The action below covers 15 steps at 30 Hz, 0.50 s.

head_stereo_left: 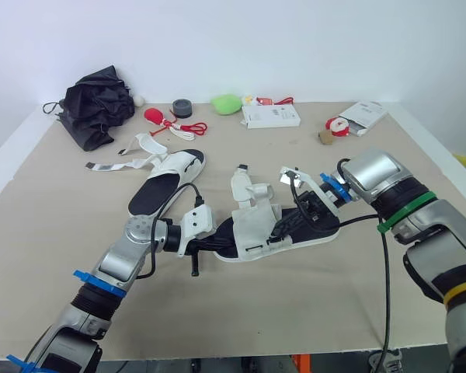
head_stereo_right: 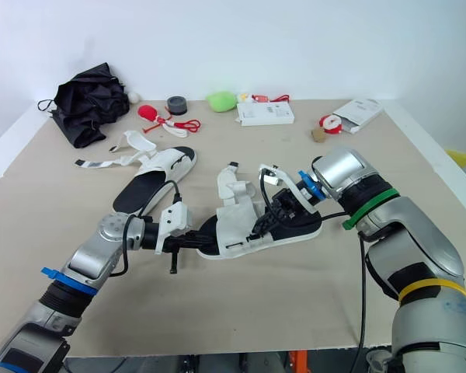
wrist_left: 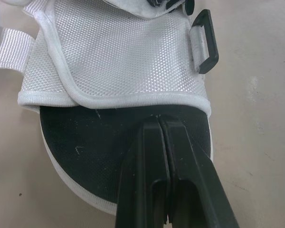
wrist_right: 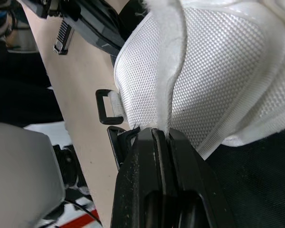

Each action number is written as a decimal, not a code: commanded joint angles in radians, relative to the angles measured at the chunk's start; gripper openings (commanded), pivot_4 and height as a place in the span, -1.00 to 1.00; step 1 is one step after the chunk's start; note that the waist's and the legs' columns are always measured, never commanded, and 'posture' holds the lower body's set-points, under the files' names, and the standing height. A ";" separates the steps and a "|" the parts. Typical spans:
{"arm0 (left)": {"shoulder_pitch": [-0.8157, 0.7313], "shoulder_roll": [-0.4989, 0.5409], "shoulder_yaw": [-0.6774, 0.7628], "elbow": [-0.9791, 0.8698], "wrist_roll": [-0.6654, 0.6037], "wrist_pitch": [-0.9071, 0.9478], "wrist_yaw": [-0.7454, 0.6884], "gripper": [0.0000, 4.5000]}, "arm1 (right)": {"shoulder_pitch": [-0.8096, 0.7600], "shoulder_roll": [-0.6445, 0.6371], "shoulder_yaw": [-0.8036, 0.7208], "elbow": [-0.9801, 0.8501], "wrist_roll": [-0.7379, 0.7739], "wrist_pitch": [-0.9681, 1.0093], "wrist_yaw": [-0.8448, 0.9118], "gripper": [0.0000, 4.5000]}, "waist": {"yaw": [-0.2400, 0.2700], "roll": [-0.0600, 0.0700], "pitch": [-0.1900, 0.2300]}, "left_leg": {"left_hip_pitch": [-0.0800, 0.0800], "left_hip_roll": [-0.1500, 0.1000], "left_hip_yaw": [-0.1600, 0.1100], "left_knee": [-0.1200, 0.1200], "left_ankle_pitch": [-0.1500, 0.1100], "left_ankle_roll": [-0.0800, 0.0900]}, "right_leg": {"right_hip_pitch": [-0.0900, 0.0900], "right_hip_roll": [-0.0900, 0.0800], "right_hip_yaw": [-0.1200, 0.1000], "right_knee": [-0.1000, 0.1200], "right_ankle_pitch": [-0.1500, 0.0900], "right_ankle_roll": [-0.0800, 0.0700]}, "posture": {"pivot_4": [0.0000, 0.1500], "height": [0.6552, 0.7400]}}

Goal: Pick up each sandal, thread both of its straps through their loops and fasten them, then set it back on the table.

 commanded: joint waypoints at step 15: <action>0.027 0.016 -0.068 0.079 0.031 0.030 -0.017 -1.00 | 0.200 -0.120 -0.150 -0.273 0.039 -0.237 -0.015 -0.99 | -0.001 0.000 0.000 | 0.001 -0.001 0.000 0.000 -0.004 0.002 | 0.001 -0.001 0.000 -0.001 -0.003 0.002 | 1.00 1.00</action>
